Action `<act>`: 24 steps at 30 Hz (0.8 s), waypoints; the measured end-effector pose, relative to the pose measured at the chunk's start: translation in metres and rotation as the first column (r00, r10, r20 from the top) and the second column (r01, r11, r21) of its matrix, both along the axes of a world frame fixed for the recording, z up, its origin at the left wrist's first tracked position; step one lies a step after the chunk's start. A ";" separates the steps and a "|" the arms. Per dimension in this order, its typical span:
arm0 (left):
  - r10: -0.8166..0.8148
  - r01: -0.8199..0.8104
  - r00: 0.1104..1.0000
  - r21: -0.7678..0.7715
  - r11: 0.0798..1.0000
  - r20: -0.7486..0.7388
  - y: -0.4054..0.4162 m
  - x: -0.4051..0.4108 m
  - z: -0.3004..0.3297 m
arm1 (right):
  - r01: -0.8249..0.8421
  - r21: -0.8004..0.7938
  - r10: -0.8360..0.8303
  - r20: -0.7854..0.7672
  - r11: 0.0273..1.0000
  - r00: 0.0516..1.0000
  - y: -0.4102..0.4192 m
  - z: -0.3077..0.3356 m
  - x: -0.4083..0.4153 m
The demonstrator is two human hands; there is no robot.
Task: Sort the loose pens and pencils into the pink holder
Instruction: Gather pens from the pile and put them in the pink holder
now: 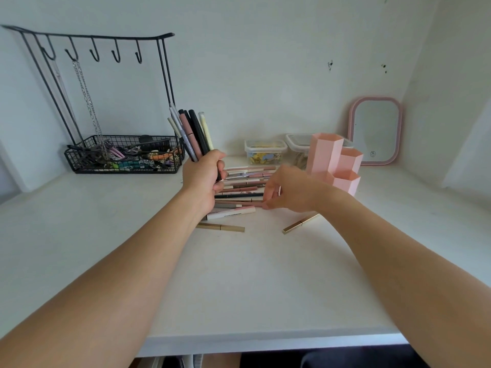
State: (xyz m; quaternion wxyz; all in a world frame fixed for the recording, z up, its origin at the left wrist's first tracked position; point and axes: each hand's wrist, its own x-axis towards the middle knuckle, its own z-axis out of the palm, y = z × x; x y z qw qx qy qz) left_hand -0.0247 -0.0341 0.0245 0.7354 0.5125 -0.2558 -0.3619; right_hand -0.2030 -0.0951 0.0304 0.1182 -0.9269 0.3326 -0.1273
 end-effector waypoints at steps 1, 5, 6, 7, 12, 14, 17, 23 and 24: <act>0.002 -0.002 1.000 -0.004 1.000 0.003 0.000 0.000 0.000 | -0.006 -0.003 0.005 -0.032 1.000 0.999 0.000 0.000 -0.001; -0.003 0.004 1.000 -0.037 0.999 0.012 -0.001 -0.002 -0.001 | 0.008 -0.053 -0.014 -0.120 0.999 0.993 -0.005 0.006 -0.009; -0.008 0.008 1.000 -0.052 0.999 0.008 0.000 -0.004 -0.001 | 0.031 -0.039 -0.035 -0.099 0.999 0.995 -0.008 0.009 -0.012; -0.017 0.018 1.000 -0.068 0.998 0.004 0.001 -0.005 0.000 | 0.058 0.012 -0.058 -0.042 0.998 0.997 -0.011 0.012 -0.016; -0.117 0.123 0.990 -0.090 0.988 0.075 0.005 -0.022 -0.003 | -0.196 0.513 -0.111 0.508 0.836 0.854 -0.003 0.012 -0.007; -0.146 0.155 0.983 -0.078 0.985 0.109 0.006 -0.032 -0.004 | -0.293 0.546 -0.095 0.573 0.785 0.814 0.003 0.006 0.003; -0.163 0.172 0.973 -0.042 0.984 0.162 0.008 -0.038 -0.005 | -0.286 0.523 -0.082 0.572 0.803 0.816 0.005 -0.001 0.010; -0.083 0.070 0.932 0.050 0.996 0.354 0.007 -0.040 -0.009 | -0.254 0.567 -0.122 0.541 0.783 0.832 0.003 0.009 -0.001; -0.089 0.073 0.922 0.057 0.996 0.377 0.007 -0.042 -0.009 | -0.305 0.611 -0.145 0.575 0.731 0.805 0.004 0.015 -0.005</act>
